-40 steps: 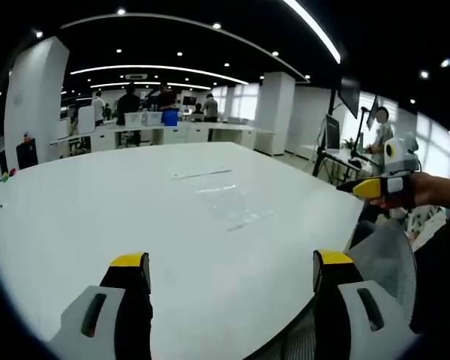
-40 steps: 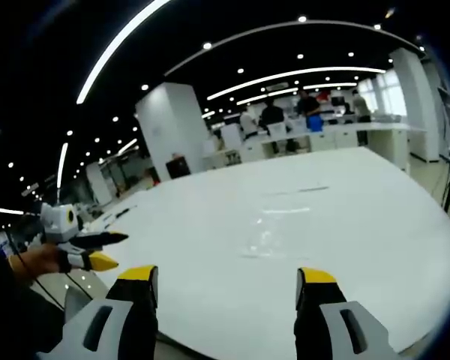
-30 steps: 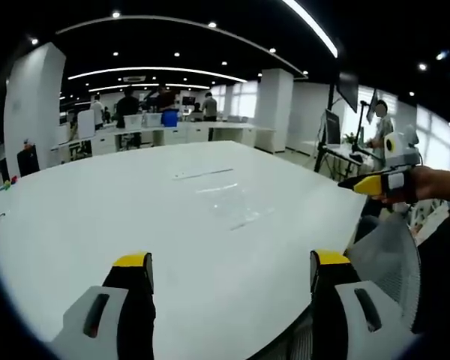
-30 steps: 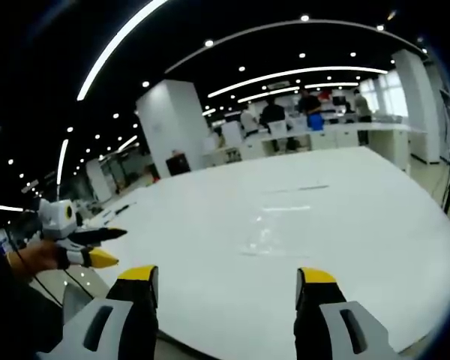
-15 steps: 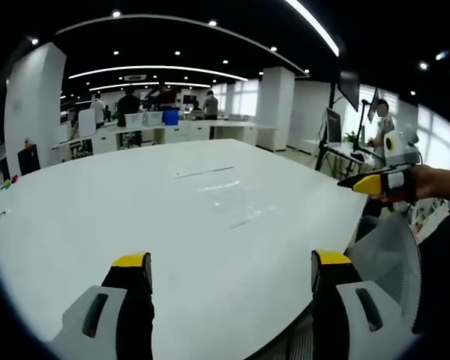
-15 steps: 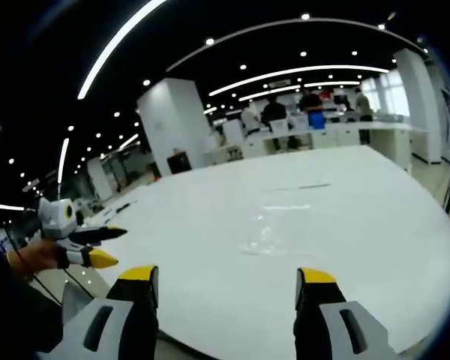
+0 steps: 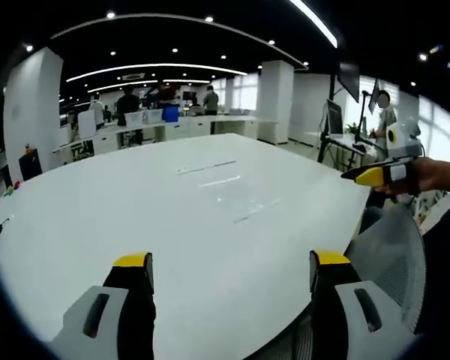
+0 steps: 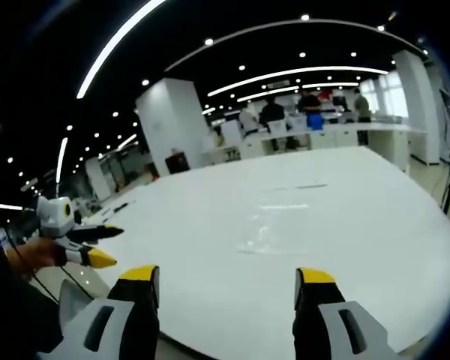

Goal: Open the resealable bag by pulling the two sides of the seal apart until the entire bag opening is separated and visibly accessible.

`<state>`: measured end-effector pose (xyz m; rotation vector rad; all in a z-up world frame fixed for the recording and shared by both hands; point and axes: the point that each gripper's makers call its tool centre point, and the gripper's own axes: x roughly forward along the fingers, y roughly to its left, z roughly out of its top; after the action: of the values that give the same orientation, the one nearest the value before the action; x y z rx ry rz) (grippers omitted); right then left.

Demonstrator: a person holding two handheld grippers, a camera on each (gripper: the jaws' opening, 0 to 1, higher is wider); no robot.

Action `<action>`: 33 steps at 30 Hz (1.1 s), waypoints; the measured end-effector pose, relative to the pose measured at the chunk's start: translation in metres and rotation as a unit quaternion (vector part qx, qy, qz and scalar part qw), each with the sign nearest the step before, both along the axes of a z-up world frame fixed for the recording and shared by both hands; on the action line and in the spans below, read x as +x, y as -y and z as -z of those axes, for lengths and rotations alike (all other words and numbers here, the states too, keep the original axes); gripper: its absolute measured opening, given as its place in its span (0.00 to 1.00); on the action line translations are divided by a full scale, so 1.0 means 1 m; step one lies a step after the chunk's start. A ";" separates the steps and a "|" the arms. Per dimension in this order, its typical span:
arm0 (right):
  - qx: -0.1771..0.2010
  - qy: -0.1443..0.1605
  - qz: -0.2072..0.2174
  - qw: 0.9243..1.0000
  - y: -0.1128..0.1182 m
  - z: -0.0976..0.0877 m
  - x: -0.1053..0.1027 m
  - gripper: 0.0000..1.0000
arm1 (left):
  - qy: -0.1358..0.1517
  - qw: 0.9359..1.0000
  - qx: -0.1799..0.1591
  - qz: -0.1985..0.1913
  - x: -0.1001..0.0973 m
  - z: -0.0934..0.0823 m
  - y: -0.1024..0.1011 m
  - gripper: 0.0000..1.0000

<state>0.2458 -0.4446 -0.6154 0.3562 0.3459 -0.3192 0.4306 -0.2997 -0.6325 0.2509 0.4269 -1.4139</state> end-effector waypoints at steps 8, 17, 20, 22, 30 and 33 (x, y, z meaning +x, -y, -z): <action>0.001 0.002 -0.002 1.000 0.000 0.000 0.001 0.72 | 0.031 0.999 0.026 0.014 -0.005 0.005 0.002 0.85; 0.001 -0.001 -0.002 1.000 -0.001 0.002 0.000 0.72 | 0.027 0.999 0.020 0.019 -0.007 0.003 0.005 0.86; -0.032 -0.035 -0.014 0.999 0.002 0.008 -0.003 0.72 | 0.027 0.999 0.021 0.017 -0.006 0.004 0.004 0.86; -0.047 -0.042 -0.022 0.998 -0.001 0.008 -0.001 0.73 | 0.026 0.999 0.022 0.016 -0.006 0.004 0.003 0.86; -0.075 -0.068 -0.047 0.994 -0.005 0.015 0.004 0.72 | 0.025 0.999 0.025 0.012 -0.002 0.006 0.002 0.86; -0.085 -0.080 -0.056 0.992 -0.005 0.021 0.007 0.72 | 0.027 0.999 0.027 0.012 -0.001 0.007 0.002 0.85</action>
<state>0.2527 -0.4399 -0.6366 0.1432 0.4907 -0.2653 0.4292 -0.3019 -0.6393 0.3380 0.4187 -1.4177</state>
